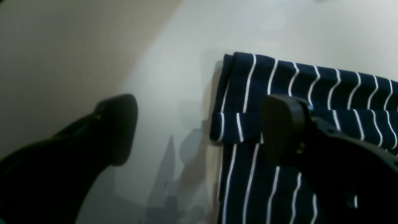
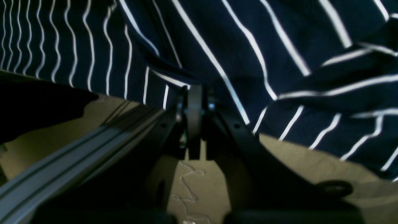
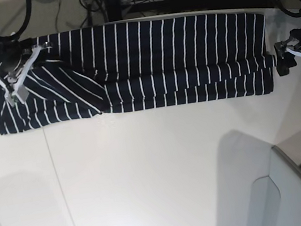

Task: Layout the t-shirt on the table in an organized manner, then fold the t-shirt properly
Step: 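Release the strip ends and regrasp both short ends of the striped strip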

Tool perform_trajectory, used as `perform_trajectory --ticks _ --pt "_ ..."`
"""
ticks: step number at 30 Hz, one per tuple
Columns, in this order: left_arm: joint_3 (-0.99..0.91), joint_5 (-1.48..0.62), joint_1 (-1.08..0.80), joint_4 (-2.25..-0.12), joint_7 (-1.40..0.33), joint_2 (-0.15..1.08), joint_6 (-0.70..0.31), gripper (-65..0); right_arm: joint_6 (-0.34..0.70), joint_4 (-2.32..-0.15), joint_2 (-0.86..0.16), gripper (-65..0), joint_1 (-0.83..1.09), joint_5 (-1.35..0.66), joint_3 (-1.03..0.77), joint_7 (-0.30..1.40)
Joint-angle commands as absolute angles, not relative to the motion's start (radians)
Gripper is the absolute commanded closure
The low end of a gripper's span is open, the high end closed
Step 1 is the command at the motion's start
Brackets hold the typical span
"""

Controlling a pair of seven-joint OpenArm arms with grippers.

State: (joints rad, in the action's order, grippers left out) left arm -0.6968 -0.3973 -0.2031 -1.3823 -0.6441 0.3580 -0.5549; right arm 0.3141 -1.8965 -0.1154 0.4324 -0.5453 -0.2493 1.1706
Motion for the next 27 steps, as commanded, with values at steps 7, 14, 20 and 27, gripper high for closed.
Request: perform_trajectory --ticks 7,14,20,27 --pt "-0.71 -0.41 -0.199 -1.397 -0.624 0.389 -0.559 -59.4 0.317 -1.916 -0.133 0.0 0.489 -0.55 -0.255 1.158" --pt "-0.71 -0.41 -0.179 -1.336 -0.624 0.414 -0.559 -59.4 0.318 -1.916 -0.156 0.0 0.524 -0.552 -0.252 1.156" --pt "-0.705 -0.41 -0.171 -1.297 -0.624 0.414 -0.559 -59.4 0.317 -1.916 -0.156 0.0 0.469 -0.549 -0.252 1.164" --pt "-0.708 -0.41 -0.171 -1.297 -0.622 0.414 -0.559 -59.4 0.312 -1.91 -0.157 0.0 0.407 -0.547 -0.252 1.165"
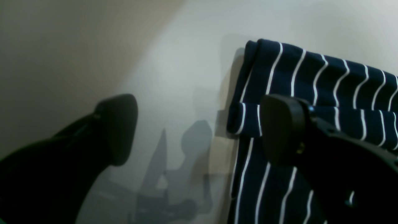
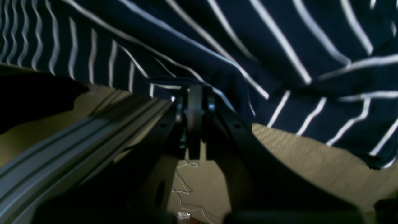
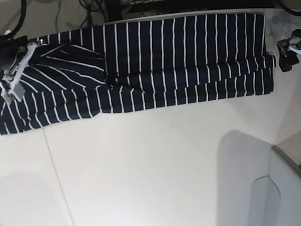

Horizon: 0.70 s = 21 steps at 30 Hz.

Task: Layout the t-shirt on the table in an organized manner, then fold the t-shirt properly
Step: 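Release the strip ends and regrasp both short ends of the striped strip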

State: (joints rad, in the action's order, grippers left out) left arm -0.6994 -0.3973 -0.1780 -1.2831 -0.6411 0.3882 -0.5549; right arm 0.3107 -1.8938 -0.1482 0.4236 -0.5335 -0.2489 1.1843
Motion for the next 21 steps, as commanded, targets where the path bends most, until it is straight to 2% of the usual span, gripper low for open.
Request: perform_trajectory --ticks 1,10,13,18,19,21 --pt "-0.708 -0.41 -0.171 -1.297 -0.621 0.414 -0.559 -59.4 0.312 -1.905 -0.157 0.0 0.387 -0.547 -0.252 1.165" --pt "-0.702 -0.41 -0.2 -1.29 -0.467 0.412 -0.559 -59.4 0.312 -1.761 -0.16 -2.0 0.24 -0.547 -0.251 1.176" --pt "-0.702 -0.41 -0.203 -1.29 -0.467 0.414 -0.559 -59.4 0.315 -1.758 -0.176 -13.4 0.216 -0.55 -0.251 1.218" --pt "-0.702 -0.418 -0.199 -1.256 -0.47 0.414 -0.567 -59.4 0.318 -1.89 -0.179 -41.1 0.222 -0.556 -0.262 1.199" --pt "-0.704 -0.42 -0.194 -1.239 -0.47 0.414 -0.59 -59.4 0.318 -1.926 -0.179 -44.1 0.239 -0.556 -0.262 1.175" --pt "-0.705 -0.42 -0.193 -1.196 -0.467 0.412 -0.696 -59.9 0.318 -1.979 -0.179 -45.2 0.278 -0.556 -0.262 1.095"
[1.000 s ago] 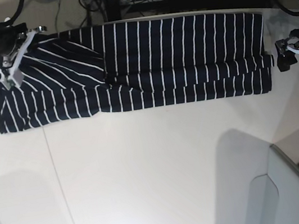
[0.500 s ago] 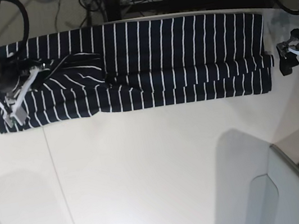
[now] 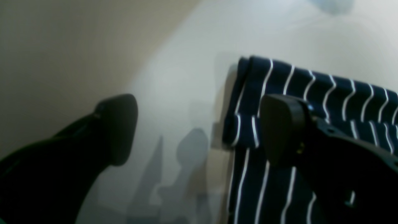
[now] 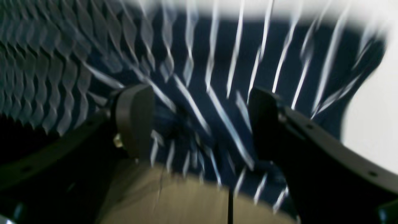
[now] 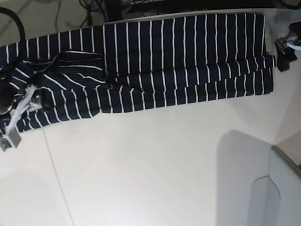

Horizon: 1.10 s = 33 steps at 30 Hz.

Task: Layout the t-shirt on the table in an organized manner, then fold the t-shirt properly
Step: 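Release the strip ends and regrasp both short ends of the striped strip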

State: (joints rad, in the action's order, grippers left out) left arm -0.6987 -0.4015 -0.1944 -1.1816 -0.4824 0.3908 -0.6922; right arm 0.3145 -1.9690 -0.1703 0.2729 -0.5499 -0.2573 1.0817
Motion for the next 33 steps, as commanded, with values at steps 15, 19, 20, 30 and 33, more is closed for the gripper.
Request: perform_trajectory --ticks 15,19,20,30,33 --pt "-0.638 -0.418 -0.071 -0.88 -0.375 0.404 -0.698 -59.7 0.318 -1.96 -0.18 -45.2 0.469 -0.545 -0.26 0.691" --pt "-0.545 -0.418 -0.067 -0.88 -0.374 0.378 -0.698 -59.4 0.318 -1.959 -0.18 -45.2 0.472 -0.545 -0.254 0.69" --pt "-0.535 -0.418 -0.068 -0.878 -0.374 0.372 -0.698 -59.4 0.318 -1.959 -0.18 -45.2 0.472 -0.545 -0.254 0.69" --pt "-0.522 -0.415 -0.101 -0.877 -0.38 0.335 -0.698 -12.0 0.318 -1.933 -0.18 -45.2 0.473 -0.545 -0.254 0.69" --pt "-0.522 -0.417 -0.093 -0.875 -0.38 0.334 -0.698 0.0 0.318 -1.923 -0.18 -45.2 0.47 -0.545 -0.252 0.69"
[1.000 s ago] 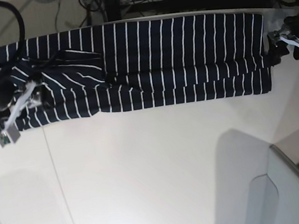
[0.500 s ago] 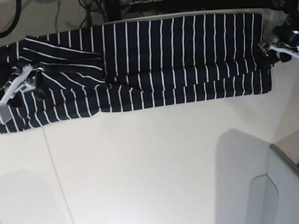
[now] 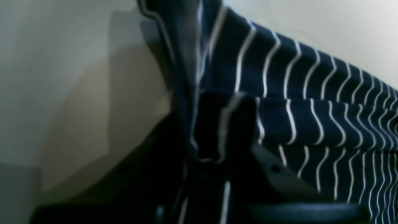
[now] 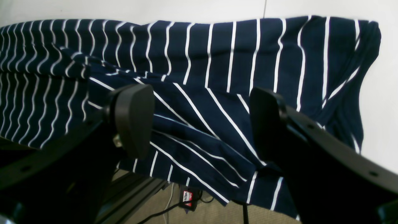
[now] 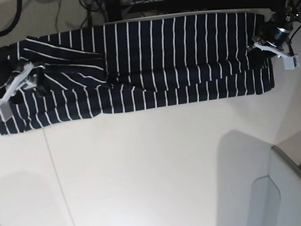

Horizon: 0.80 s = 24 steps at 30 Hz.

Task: Layout the t-shirt on the table in an organized manner, then fold the t-shirt properly
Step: 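Release the strip ends and regrasp both short ends of the striped strip, then lift the strip end with the left gripper and fold it toward the middle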

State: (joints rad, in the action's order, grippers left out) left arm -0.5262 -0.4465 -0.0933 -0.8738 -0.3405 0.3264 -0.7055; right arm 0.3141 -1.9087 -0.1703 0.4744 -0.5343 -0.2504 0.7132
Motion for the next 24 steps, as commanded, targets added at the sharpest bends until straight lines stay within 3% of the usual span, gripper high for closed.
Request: perform_trajectory --ticks 1,12,16,21,24 --pt "-0.522 -0.417 -0.09 -0.875 -0.375 0.332 -0.698 0.0 0.318 -1.923 -0.179 -45.2 0.47 -0.545 -0.252 0.69" --pt "-0.659 -0.41 -0.016 -0.897 -0.372 0.435 -0.698 0.0 0.318 -1.923 -0.179 -45.2 0.484 -0.545 -0.251 0.691" --pt "-0.662 -0.409 -0.07 -1.023 -0.372 0.46 -0.698 0.0 0.318 -1.923 -0.179 -45.2 0.489 -0.545 -0.251 0.691" --pt "-0.657 -0.271 -0.205 -1.371 -0.374 0.337 -0.697 0.0 0.318 -1.923 -0.179 -45.2 0.489 -0.545 -0.252 0.691" --pt "-0.656 -0.134 -0.229 -1.521 -0.378 0.217 -0.628 0.0 0.318 -1.923 -0.179 -45.2 0.489 -0.545 -0.252 0.691"
